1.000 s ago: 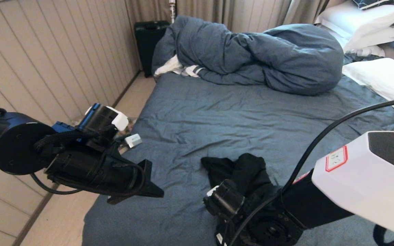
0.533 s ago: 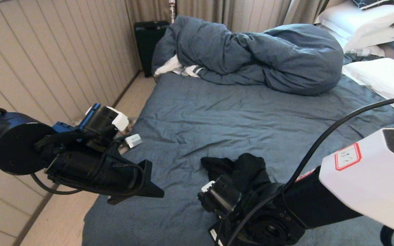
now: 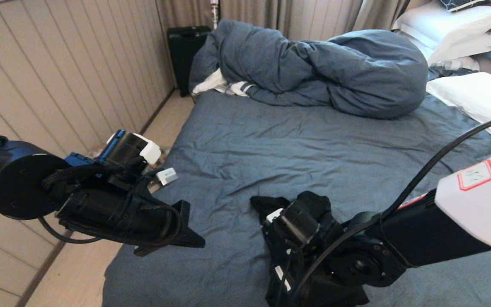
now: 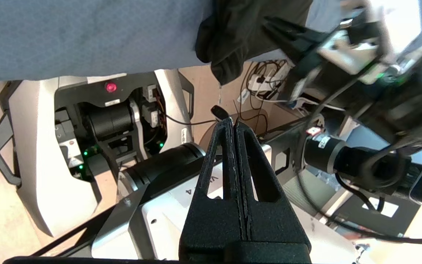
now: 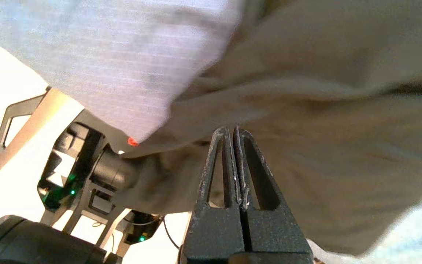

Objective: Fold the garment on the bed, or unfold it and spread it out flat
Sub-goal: Fold the black T-shirt

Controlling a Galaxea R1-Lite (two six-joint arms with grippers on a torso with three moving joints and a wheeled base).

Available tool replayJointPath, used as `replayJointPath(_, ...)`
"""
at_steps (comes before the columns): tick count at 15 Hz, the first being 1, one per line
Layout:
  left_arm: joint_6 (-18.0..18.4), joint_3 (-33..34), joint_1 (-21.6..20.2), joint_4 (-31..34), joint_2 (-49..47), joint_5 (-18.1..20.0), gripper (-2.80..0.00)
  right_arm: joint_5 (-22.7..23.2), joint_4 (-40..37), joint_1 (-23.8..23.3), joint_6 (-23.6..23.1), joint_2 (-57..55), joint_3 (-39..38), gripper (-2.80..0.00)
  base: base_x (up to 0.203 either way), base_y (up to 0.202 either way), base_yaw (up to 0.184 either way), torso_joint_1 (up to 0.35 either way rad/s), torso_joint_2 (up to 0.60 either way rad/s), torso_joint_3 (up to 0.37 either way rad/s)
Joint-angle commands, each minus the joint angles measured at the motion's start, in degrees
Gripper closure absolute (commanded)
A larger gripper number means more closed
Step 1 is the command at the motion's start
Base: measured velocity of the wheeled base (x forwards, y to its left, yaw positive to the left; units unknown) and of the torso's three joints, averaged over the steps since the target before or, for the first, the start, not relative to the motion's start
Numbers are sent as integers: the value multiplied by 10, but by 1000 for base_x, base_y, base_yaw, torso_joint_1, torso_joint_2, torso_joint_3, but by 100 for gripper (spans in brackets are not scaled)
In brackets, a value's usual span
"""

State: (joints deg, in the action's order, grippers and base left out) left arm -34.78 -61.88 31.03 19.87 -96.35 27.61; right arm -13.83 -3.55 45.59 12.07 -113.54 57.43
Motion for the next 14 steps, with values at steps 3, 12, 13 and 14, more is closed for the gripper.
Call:
replayJointPath(3,-2,1,2,1,0,2,0,-1,0,-22,0,25,-14,0,0,0,0,0,0,0)
replayJointPath(12,-2,2,4,1,2,2,0,-1,3,-191,-32,53,-27,0,0,0,0,0,0,0)
replayJointPath(13,-2,2,4,1,2,2,0,-1,3,-191,-32,53,-27,0,0,0,0,0,0,0)
replayJointPath(14,-2,2,4,1,3,2,0,-1,3,-193,-33,52,-25,0,0,0,0,0,0,0)
